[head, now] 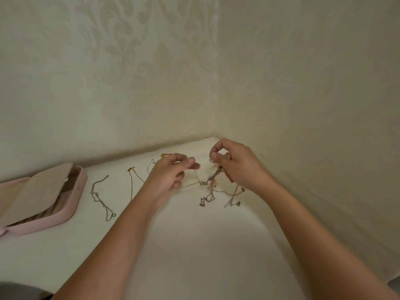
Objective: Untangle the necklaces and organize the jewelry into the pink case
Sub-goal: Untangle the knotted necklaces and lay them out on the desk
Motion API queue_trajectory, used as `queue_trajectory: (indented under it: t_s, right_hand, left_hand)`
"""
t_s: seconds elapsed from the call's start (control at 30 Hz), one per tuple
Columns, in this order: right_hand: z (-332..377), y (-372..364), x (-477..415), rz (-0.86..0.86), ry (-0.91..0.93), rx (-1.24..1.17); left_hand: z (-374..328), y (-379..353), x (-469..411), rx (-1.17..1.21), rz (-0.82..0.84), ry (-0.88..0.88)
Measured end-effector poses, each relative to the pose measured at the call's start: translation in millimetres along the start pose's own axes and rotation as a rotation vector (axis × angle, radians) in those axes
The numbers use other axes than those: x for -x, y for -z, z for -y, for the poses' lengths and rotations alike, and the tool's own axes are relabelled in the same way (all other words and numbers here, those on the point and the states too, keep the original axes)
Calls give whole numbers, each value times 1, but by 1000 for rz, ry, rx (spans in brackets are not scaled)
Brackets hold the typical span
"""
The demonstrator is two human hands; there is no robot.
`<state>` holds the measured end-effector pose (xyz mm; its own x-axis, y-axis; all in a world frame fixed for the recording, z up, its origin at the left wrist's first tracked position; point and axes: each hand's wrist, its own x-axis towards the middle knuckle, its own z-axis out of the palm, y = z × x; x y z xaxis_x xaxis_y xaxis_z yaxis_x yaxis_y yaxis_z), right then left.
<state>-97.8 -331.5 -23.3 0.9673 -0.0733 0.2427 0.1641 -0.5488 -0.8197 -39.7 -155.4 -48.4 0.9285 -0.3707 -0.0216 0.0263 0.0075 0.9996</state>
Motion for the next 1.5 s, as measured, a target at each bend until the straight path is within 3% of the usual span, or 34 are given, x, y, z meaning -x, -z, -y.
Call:
queue_trajectory:
  t_s: [0.07,0.17,0.23,0.37,0.6,0.7,0.83,0.93,1.13,1.33,1.4,1.5]
  right_hand:
    - [-4,6,-1,-28,-33,78]
    - [-8,5,-2,6,-71,179]
    - [-8,2,-3,43,-97,170]
    - [-7,13,-5,65,-162,-54]
    - [-13,33,-5,161,-263,-661]
    - [-15,42,-6,149,-297,-925]
    - [-22,48,-8,112,-256,-1189]
    - [-27,53,-8,177,-183,-1324]
    - [-24,47,-5,242,-59,-1159]
    - [-24,45,-4,347,7,-1144]
    - [-24,45,-3,381,26,-1116]
    - [-24,50,-1,424,13,-922]
  left_hand:
    - [2,9,-5,35,-70,54]
    - [9,9,-7,-233,-145,100]
    - [13,6,-8,-280,-169,110]
    - [10,17,-13,167,-189,181]
    - [5,34,-20,556,-210,313]
    - [6,44,-22,413,-173,252]
    - [-1,49,-12,61,-2,160]
    - [-2,52,-10,-102,-40,130]
    - [5,54,-12,-369,-135,139]
    - [-4,47,-9,-382,-132,234]
    - [-5,49,-9,-294,-98,276]
    - [-12,52,-6,44,18,306]
